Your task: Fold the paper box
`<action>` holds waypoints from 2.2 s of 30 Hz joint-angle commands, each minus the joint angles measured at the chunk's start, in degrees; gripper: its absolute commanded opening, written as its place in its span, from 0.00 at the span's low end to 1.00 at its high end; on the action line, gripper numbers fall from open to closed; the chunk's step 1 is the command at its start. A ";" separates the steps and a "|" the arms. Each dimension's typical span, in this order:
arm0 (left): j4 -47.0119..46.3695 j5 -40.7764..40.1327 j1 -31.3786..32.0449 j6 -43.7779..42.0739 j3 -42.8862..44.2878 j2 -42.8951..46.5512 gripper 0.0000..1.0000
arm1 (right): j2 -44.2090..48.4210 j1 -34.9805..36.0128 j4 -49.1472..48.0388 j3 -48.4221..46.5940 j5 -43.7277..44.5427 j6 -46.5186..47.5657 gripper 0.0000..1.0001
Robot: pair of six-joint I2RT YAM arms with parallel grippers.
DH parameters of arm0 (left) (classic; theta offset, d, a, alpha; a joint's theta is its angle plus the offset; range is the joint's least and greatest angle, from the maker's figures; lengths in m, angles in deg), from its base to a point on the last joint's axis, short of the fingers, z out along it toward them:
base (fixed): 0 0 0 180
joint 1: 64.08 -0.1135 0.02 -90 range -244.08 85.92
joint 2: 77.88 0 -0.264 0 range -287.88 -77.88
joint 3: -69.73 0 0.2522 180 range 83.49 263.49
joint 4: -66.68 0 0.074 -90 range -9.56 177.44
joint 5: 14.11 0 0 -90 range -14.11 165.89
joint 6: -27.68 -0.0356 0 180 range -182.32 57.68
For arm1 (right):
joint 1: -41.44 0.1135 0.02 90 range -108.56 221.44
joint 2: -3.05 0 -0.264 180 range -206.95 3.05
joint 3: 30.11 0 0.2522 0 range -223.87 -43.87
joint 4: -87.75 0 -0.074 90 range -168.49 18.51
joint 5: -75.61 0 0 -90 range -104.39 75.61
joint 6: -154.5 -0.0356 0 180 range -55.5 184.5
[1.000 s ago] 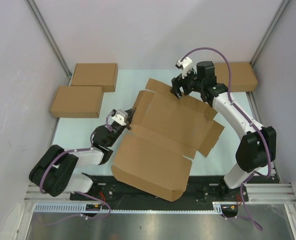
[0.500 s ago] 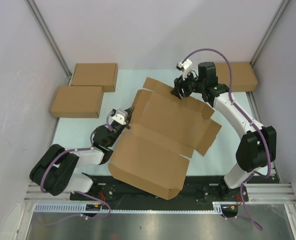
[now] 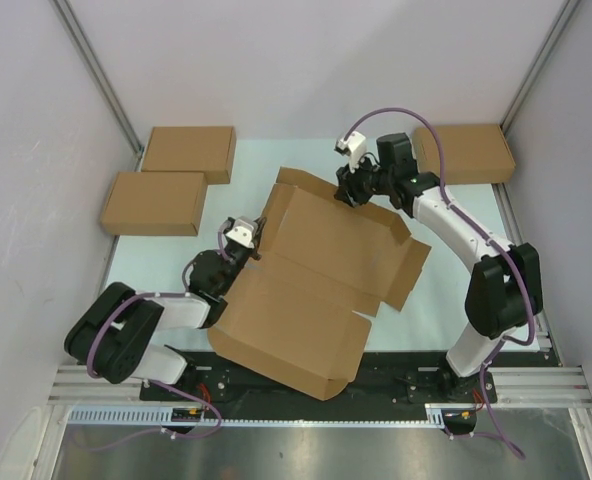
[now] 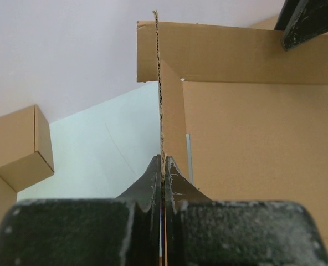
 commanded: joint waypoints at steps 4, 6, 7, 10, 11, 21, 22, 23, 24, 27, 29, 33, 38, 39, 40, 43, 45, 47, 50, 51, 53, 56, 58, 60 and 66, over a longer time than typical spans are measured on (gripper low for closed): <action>-16.21 -2.23 0.23 0.62 -0.14 -0.61 0.00 | -3.04 2.98 -0.17 0.26 4.08 1.19 0.38; -16.48 -2.31 0.23 0.88 -0.23 -0.79 0.00 | -3.57 3.42 -0.88 0.26 7.24 1.10 0.38; -16.48 -2.40 0.14 0.89 -0.31 -0.87 0.00 | -3.66 3.51 -1.40 0.26 7.69 1.02 0.38; -16.39 -2.67 0.23 0.89 -0.49 -0.87 0.00 | -4.02 3.43 -2.64 0.17 9.01 0.40 0.30; -16.30 -3.01 0.23 0.80 -0.40 -0.79 0.00 | -3.93 3.60 -2.90 0.26 9.01 0.31 0.28; -14.11 -8.72 0.23 2.12 -0.05 0.79 0.26 | -0.25 7.02 -2.90 0.17 20.95 2.51 0.07; -13.41 -9.17 0.23 2.20 0.12 1.93 0.35 | 0.37 7.46 -2.99 0.26 22.18 3.03 0.06; -11.75 -9.26 0.23 2.20 0.21 2.55 0.39 | 0.81 7.82 -2.99 0.26 24.45 3.91 0.05; -10.78 -9.43 0.23 2.38 0.39 3.25 0.43 | 1.25 8.34 -2.99 0.17 25.69 4.18 0.05; -8.05 -10.22 0.23 4.39 0.21 6.06 0.58 | 2.93 9.58 -2.38 0.26 27.11 5.23 0.04; -6.64 -10.23 0.32 5.81 -0.14 7.73 0.62 | 4.15 10.28 -1.76 0.26 28.94 5.58 0.05; -0.33 -12.33 0.58 5.55 1.00 10.46 0.67 | 6.26 11.16 -0.27 0.69 28.78 5.85 0.04; 10.85 -18.30 0.49 4.40 5.05 13.45 0.70 | 8.38 13.88 0.35 2.28 34.21 8.30 0.06; 10.94 -18.83 0.41 4.14 5.05 13.54 0.72 | 8.73 15.10 0.00 2.63 35.10 9.01 0.06; 10.94 -19.19 0.15 3.88 5.31 13.54 0.73 | 8.82 15.55 0.17 3.15 35.72 9.88 0.06; 13.31 -20.51 -0.64 4.92 7.32 12.58 0.76 | 8.73 17.31 1.05 3.86 36.78 11.12 0.06; 15.16 -20.95 -1.87 5.72 8.38 11.79 0.78 | 9.17 18.01 2.27 4.04 35.74 11.65 0.06; 14.55 -21.21 -4.07 7.65 9.26 10.03 0.80 | 9.34 17.93 2.90 4.39 32.40 11.74 0.06; 13.23 -21.66 -8.02 14.14 10.14 7.13 0.83 | 8.91 15.04 3.52 4.30 24.86 10.34 0.06; 12.71 -20.78 -8.90 17.20 10.41 5.64 0.85 | 8.73 14.16 2.82 4.30 23.52 8.59 0.06; 9.20 -17.53 -10.14 18.29 10.50 4.06 0.86 | 8.38 11.96 2.46 4.39 19.57 7.26 0.07; 7.08 -14.98 -10.40 18.03 11.99 1.07 0.95 | 7.85 9.76 1.93 4.30 15.61 6.03 0.08; 4.98 -10.69 -11.01 18.20 12.96 -1.13 0.95 | 7.76 8.97 1.41 4.30 12.98 5.41 0.08; 3.92 -7.95 -11.19 18.38 13.57 -2.88 0.95 | 7.41 7.74 0.53 4.04 11.04 4.71 0.08; 0.05 -1.26 -12.25 19.96 15.16 -8.08 0.95 | 5.22 6.59 1.58 1.58 4.44 3.22 0.10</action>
